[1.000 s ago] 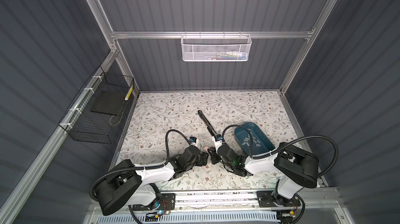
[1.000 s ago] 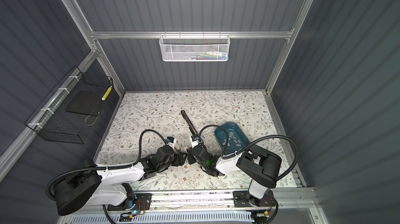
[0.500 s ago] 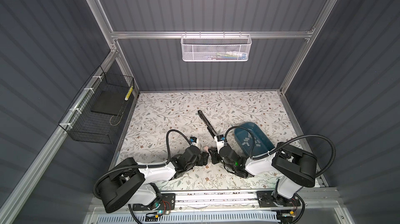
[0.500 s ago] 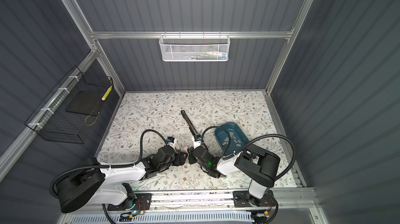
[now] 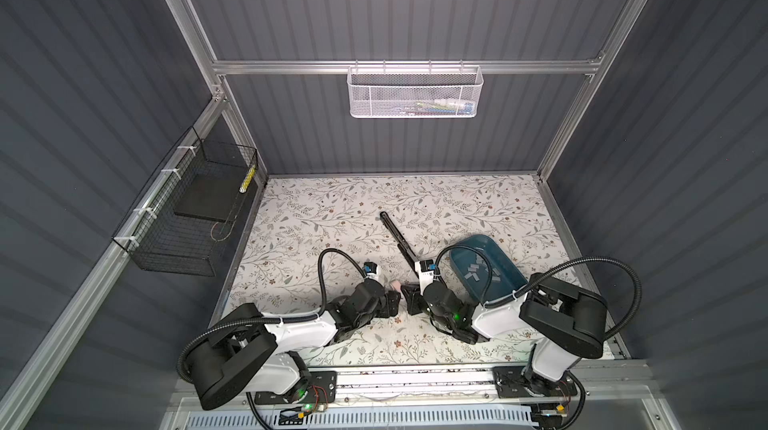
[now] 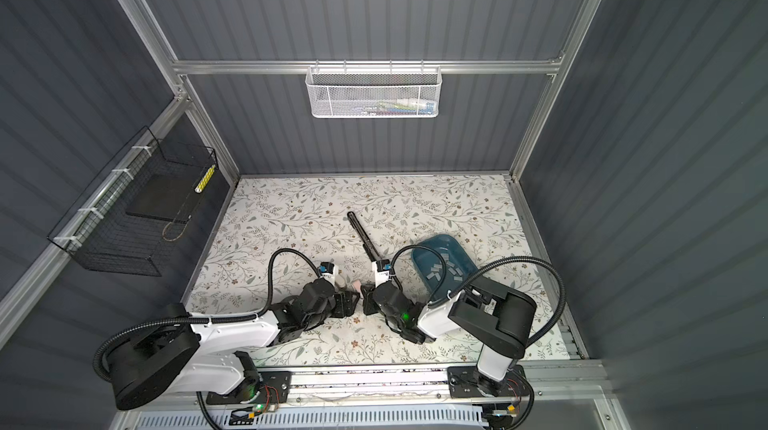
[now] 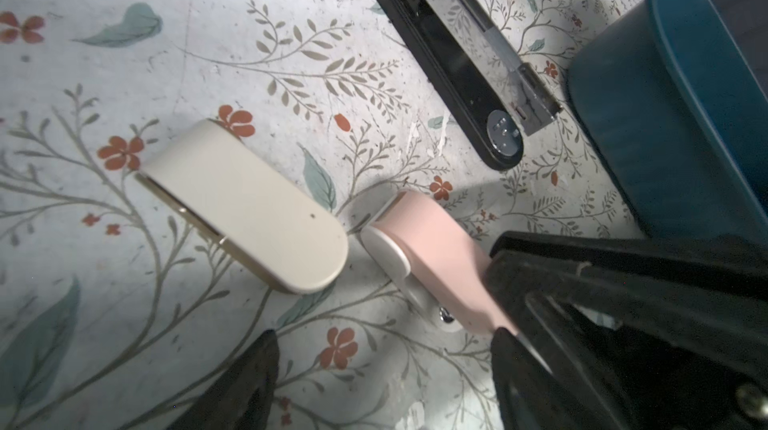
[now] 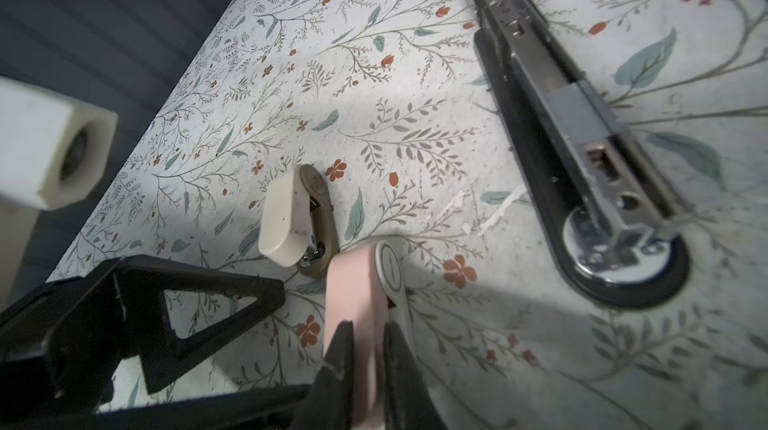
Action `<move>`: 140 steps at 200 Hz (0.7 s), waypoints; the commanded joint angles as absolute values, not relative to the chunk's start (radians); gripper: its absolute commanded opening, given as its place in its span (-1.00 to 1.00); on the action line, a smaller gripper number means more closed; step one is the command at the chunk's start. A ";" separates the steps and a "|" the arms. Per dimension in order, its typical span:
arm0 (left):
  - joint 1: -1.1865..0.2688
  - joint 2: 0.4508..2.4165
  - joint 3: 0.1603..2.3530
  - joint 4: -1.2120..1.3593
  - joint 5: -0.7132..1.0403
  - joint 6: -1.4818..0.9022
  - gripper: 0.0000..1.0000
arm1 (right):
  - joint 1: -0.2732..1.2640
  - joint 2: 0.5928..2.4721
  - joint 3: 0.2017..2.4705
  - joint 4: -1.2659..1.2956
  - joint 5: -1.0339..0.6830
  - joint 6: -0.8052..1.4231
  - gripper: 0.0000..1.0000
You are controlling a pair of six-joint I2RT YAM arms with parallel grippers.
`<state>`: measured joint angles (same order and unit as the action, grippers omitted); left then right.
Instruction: Load the staples into the stapler
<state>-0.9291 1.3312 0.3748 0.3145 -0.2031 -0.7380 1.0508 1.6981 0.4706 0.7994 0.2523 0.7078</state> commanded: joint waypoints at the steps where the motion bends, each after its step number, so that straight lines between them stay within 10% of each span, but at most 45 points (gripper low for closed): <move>1: -0.935 1.313 0.381 0.302 -0.227 -0.743 0.61 | 1.057 1.734 0.435 0.550 0.236 0.696 -0.64; 140: -0.937 1.396 0.364 0.380 -0.161 -0.739 0.44 | 1.057 1.689 0.519 0.420 0.248 0.653 -0.47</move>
<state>-0.9291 1.3537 0.3801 0.3317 -0.1905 -0.7372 1.0527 1.6306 0.5587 0.5301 0.2554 0.6441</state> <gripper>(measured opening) 0.725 0.277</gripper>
